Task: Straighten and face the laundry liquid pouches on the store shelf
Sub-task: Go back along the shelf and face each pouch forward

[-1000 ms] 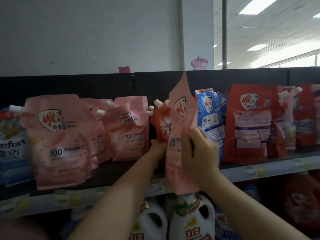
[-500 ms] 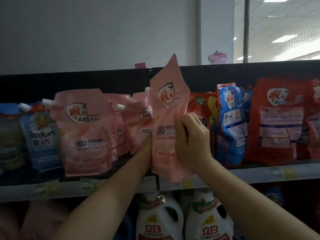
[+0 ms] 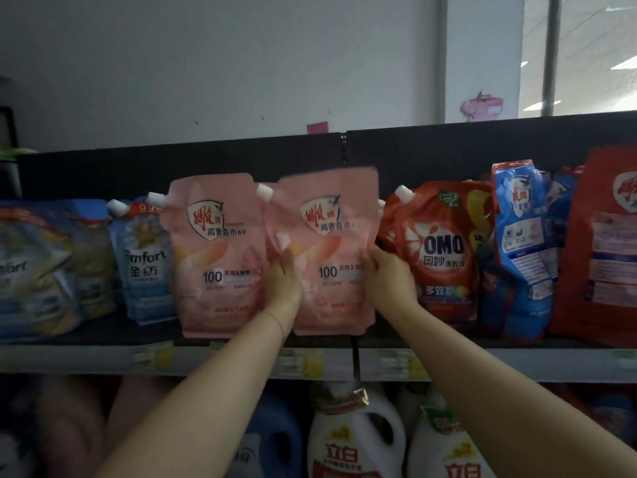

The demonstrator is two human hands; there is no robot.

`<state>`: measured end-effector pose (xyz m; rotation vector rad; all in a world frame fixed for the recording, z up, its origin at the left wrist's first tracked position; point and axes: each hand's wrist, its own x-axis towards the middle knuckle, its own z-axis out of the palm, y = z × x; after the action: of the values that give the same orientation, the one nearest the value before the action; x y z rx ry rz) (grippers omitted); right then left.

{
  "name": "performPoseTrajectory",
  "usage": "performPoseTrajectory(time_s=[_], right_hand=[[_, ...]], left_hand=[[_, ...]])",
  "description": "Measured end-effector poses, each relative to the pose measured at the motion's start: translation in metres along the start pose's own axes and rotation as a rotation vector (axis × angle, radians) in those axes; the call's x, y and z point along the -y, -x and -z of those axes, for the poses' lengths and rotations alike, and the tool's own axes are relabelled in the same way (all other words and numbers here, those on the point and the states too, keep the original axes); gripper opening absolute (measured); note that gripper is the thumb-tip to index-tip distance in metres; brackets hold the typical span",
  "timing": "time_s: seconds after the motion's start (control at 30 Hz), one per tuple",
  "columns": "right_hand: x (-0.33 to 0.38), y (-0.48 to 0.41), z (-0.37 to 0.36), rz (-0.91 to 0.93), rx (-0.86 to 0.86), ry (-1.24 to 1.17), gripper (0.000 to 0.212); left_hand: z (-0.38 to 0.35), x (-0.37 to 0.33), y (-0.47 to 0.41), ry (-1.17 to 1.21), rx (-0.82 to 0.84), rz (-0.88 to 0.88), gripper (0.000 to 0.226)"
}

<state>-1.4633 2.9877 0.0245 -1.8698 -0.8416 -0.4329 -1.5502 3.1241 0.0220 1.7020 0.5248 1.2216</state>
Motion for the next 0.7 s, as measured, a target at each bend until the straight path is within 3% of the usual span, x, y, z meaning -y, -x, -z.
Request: performPoseTrajectory(time_s=[0.1,0.23,0.33,0.4,0.5,0.6,0.7], right_hand=[[-0.005,0.006,-0.012,-0.059,0.159,-0.056,0.037],[-0.006,0.015,-0.014,-0.021,0.130,0.016,0.059],[-0.004,0.020,-0.014,0.065,0.084,0.218,0.038],[-0.002,0.021,-0.015,0.074,0.156,0.277,0.025],[-0.001,0.023,-0.020,0.028,0.248,0.212,0.019],[-0.002,0.023,-0.024,0.072,0.271,0.228,0.019],[-0.004,0.025,-0.021,0.117,0.420,0.169,0.025]], left_hand=[[-0.001,0.009,0.000,-0.101,-0.034,0.012,0.031],[-0.001,0.015,0.010,-0.173,-0.115,-0.142,0.030],[-0.002,0.020,0.025,-0.266,-0.108,-0.311,0.036],[0.000,0.023,0.029,-0.450,-0.136,-0.426,0.039],[0.001,0.024,0.033,-0.681,-0.115,-0.634,0.022],[0.000,0.026,0.032,-0.773,0.053,-0.644,0.009],[-0.003,0.027,0.026,-0.850,0.073,-0.562,0.009]])
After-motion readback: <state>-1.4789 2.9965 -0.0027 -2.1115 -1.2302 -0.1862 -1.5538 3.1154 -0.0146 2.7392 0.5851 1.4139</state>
